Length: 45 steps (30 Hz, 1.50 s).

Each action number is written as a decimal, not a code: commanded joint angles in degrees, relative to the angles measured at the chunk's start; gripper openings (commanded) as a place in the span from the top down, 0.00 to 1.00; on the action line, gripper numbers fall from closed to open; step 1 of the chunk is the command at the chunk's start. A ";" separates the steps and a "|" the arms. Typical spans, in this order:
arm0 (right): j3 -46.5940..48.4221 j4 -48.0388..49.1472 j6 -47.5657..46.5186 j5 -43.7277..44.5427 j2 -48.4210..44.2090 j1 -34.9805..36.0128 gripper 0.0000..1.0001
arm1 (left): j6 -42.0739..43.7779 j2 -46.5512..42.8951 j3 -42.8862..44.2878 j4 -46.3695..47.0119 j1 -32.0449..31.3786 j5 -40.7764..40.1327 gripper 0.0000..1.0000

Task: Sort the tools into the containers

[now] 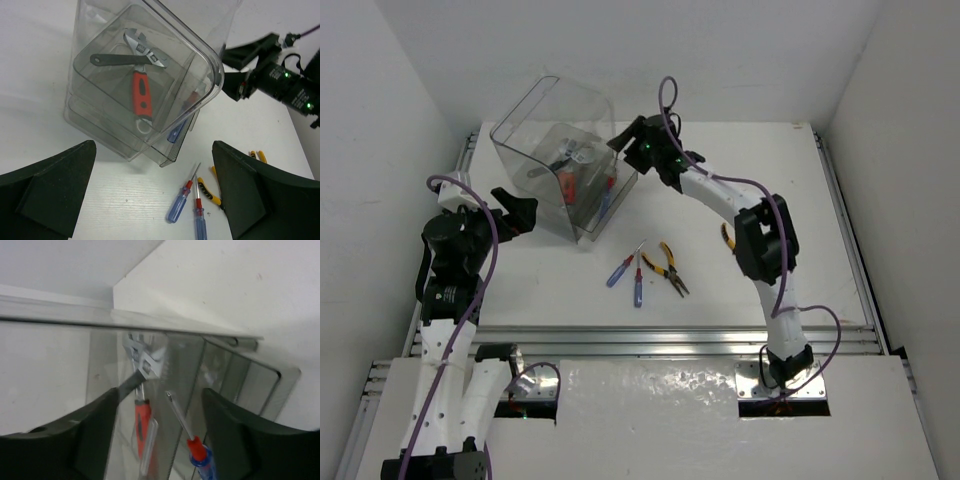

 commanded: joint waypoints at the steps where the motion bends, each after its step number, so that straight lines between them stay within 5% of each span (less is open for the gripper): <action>1: 13.51 -8.20 -9.39 -2.67 3.56 0.24 0.31 | 0.56 -0.43 2.08 1.75 -0.57 0.65 0.00; 4: 12.60 -11.55 -12.91 -2.50 2.09 0.32 0.01 | 0.64 -0.43 2.08 1.75 -0.57 0.56 0.00; 12: -2.77 -30.44 -25.42 19.73 -14.26 8.93 0.01 | 0.64 -0.61 2.61 0.79 -0.48 -1.55 0.00; 15: -16.78 -26.11 -23.57 22.45 -21.11 14.11 0.01 | 0.73 -0.43 2.96 -0.27 -0.13 -3.48 0.00; 17: -26.47 -20.81 -22.26 25.08 -25.32 18.94 0.07 | 0.73 -0.52 3.14 -0.44 -0.04 -4.01 0.00; 21: -27.49 -24.46 -18.74 29.39 -24.30 25.10 0.25 | 0.82 -0.69 3.14 -0.80 0.04 -4.98 0.00; 24: -27.58 -24.83 -17.86 31.78 -21.92 29.93 0.29 | 0.65 -0.78 3.14 -0.80 0.13 -5.16 0.00; 37: -29.94 -26.33 -12.14 25.64 -12.52 28.19 0.38 | 0.56 -0.78 2.87 -0.18 0.04 -3.13 0.00; 43: -34.87 -23.25 -10.65 23.16 -12.86 27.04 0.66 | 0.56 -0.87 2.87 -0.01 -0.04 -2.69 0.00; 45: -36.71 -22.46 -10.03 23.78 -14.35 27.04 0.83 | 0.56 -0.87 2.79 0.08 -0.04 -2.43 0.00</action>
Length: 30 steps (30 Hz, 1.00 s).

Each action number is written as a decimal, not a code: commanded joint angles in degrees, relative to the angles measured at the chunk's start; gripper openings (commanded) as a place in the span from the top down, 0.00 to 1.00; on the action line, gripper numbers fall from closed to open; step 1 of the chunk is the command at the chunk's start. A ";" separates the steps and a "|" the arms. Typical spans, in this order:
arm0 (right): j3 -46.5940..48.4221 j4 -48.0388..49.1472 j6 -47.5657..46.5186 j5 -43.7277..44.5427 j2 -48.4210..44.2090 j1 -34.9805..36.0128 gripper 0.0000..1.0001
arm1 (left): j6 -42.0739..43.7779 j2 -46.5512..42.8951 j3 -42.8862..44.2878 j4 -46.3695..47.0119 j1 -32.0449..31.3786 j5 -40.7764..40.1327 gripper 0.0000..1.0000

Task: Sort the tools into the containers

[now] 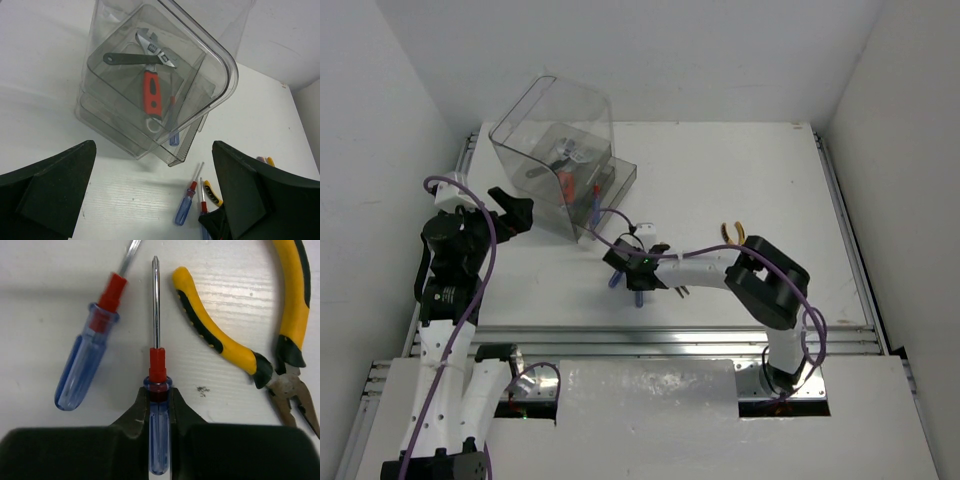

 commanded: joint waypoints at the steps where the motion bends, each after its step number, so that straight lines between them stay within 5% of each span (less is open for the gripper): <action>1: -4.45 1.65 2.73 0.00 -2.31 -0.08 0.97 | 0.38 -0.72 2.04 2.18 0.02 0.91 0.00; 10: -12.19 5.04 -0.50 2.91 -23.74 0.80 0.97 | 0.38 -0.45 1.87 2.35 0.02 0.92 0.00; 14: -14.75 20.62 -4.13 -12.17 -28.95 -7.42 0.98 | 0.29 -0.28 1.78 2.27 -0.07 0.56 0.00; 16: -11.78 23.61 -1.14 -18.72 -26.94 -12.27 0.97 | 0.29 -0.10 1.78 2.36 -0.07 0.48 0.00; 25: 17.74 14.85 8.89 -16.35 -6.40 -16.43 0.90 | 0.29 0.42 1.60 2.36 0.02 0.21 0.00; 30: 36.12 5.62 11.17 -15.21 5.05 -16.69 0.77 | 0.47 -0.19 1.69 2.00 -0.07 -1.37 0.00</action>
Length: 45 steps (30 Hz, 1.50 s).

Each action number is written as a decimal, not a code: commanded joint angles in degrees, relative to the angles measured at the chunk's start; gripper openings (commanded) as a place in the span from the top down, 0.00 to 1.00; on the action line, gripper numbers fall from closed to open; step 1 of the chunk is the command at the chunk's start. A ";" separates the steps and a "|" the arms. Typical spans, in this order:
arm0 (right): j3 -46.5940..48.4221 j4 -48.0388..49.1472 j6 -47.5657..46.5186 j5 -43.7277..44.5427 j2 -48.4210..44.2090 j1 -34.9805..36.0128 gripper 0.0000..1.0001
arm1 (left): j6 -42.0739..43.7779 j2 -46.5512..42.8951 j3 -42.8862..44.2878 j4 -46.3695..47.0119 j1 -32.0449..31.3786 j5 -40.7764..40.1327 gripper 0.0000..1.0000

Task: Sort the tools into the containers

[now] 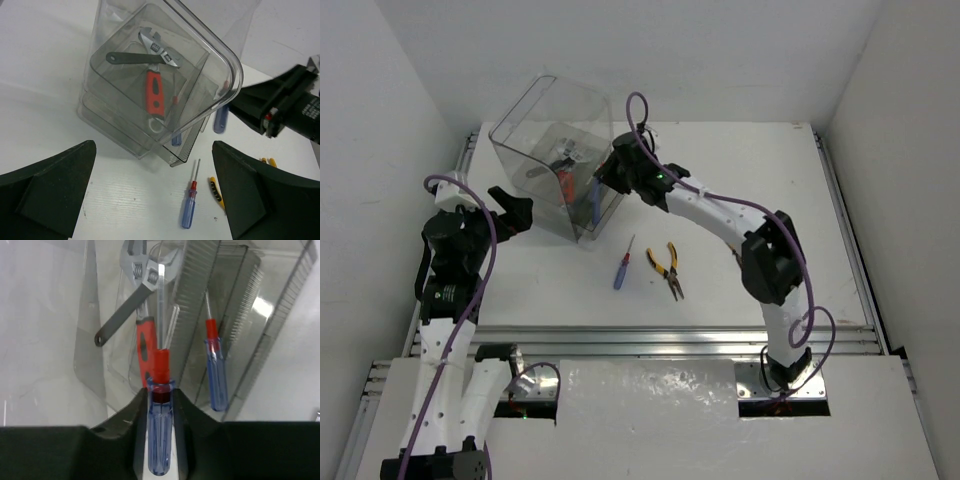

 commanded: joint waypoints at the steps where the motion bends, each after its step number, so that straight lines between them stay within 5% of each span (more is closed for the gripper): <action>1: 9.22 -6.67 3.41 0.38 6.18 -0.52 0.72 | 0.56 -0.78 1.78 2.00 -0.07 -1.37 0.00; 2: 12.81 -7.99 4.20 0.47 7.52 -0.69 0.64 | 0.64 -0.78 1.78 2.00 0.02 -1.46 0.00; 4: 13.90 -9.59 3.78 0.21 9.29 -1.05 0.31 | 0.73 -0.78 1.78 1.92 -0.07 -1.29 0.00; 6: 13.55 -9.58 3.16 0.21 9.03 -1.05 0.21 | 0.73 -0.78 1.78 2.00 -0.06 -0.76 0.00; 12: -0.23 -6.51 -3.69 4.94 -1.77 0.61 0.19 | 0.73 -1.13 1.87 2.09 0.02 -0.67 0.00; 17: -14.30 -7.83 -8.53 17.58 -8.36 7.28 0.19 | 0.73 -1.13 1.87 2.00 0.02 -0.67 0.00; 25: -19.24 -10.29 -5.47 24.02 -5.66 14.16 0.21 | 0.73 -0.87 1.87 1.92 0.02 -0.76 0.00; 33: -17.67 -9.49 -3.26 19.37 1.99 14.42 0.41 | 0.73 -0.78 1.87 1.83 0.02 -0.76 0.00; 38: -17.39 -9.59 -1.68 17.00 5.60 14.07 0.44 | 0.82 -0.69 1.95 1.83 -0.06 -0.58 0.00; 44: -28.26 -3.20 0.96 16.99 -2.38 13.72 1.00 | 0.82 -0.78 1.87 1.92 0.02 -0.40 0.00; 45: -29.68 -1.43 0.61 17.08 -5.96 13.55 1.00 | 0.82 -0.69 1.95 1.83 -0.06 -0.32 0.00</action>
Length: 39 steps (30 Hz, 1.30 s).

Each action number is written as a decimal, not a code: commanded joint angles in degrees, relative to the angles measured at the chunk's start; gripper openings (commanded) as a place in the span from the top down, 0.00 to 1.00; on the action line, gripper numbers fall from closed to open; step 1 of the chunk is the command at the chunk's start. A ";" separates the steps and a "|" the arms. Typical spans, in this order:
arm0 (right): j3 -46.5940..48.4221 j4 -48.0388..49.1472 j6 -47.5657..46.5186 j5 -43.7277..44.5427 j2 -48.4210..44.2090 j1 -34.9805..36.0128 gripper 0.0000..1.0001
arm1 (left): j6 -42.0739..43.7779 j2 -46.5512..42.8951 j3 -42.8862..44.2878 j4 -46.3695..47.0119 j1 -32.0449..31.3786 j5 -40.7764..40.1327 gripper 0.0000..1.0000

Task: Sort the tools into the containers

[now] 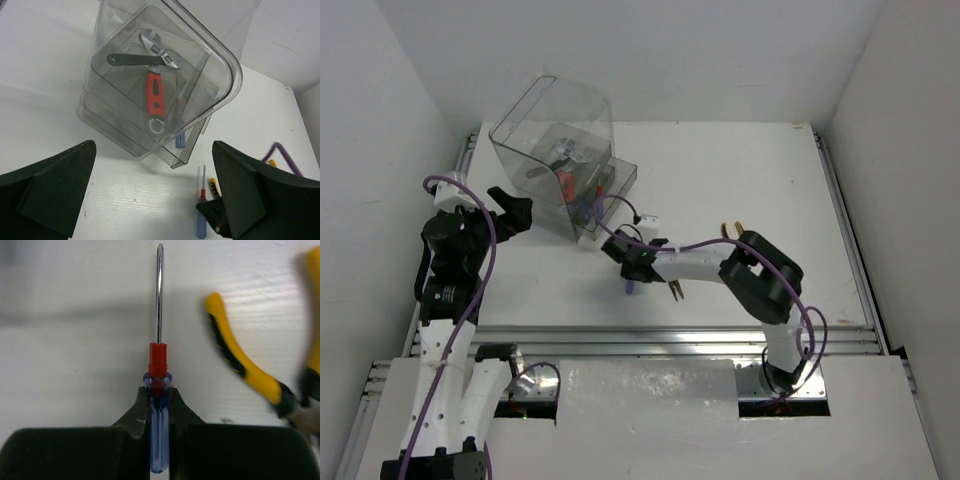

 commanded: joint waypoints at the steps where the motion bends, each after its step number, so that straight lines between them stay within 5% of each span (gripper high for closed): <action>1: -5.82 5.10 0.50 -0.27 -9.25 -0.51 1.00 | 0.78 -0.39 1.87 1.85 -0.07 0.32 0.00; 7: -11.01 13.71 -2.67 -8.17 -20.32 -6.74 0.98 | 0.78 -0.13 1.87 1.94 -0.07 0.32 0.00; 11: -7.87 15.57 -1.97 -14.77 -19.39 -12.45 0.98 | 0.78 -0.21 1.96 1.85 -0.07 0.23 0.00; 21: 25.40 3.81 1.46 -19.79 -0.07 -16.15 0.93 | 0.95 -0.91 2.04 1.67 -0.07 -0.56 0.00; 24: 34.29 -0.94 2.16 -20.31 5.91 -16.24 0.76 | 1.04 -1.18 2.04 1.68 0.02 -0.56 0.00; 25: 36.25 -4.35 2.16 -20.31 7.16 -16.24 0.57 | 1.04 -1.18 2.04 1.67 -0.06 -0.56 0.00; 26: 37.66 -4.82 2.34 -20.40 7.95 -16.24 0.51 | 1.13 -1.18 2.04 1.67 -0.07 -0.74 0.00; 31: 31.89 -2.64 1.81 -19.09 4.37 -16.77 0.41 | 1.13 -1.09 2.13 1.59 0.02 -0.65 0.00; 33: 25.15 -1.14 1.11 -18.30 1.82 -17.30 0.44 | 1.04 -1.09 2.13 1.59 -0.06 -0.65 0.00; 35: 17.94 2.02 0.76 -16.19 -1.70 -18.09 0.60 | 1.04 -1.09 2.13 1.50 -0.07 -0.56 0.00; 36: 16.07 4.03 0.49 -16.01 -2.67 -18.70 0.98 | 1.04 -1.00 2.04 1.59 0.02 -0.47 0.00; 39: 14.56 4.84 -0.82 -17.32 -1.54 -19.93 1.00 | 0.95 -1.00 2.04 1.76 -0.07 -0.21 0.00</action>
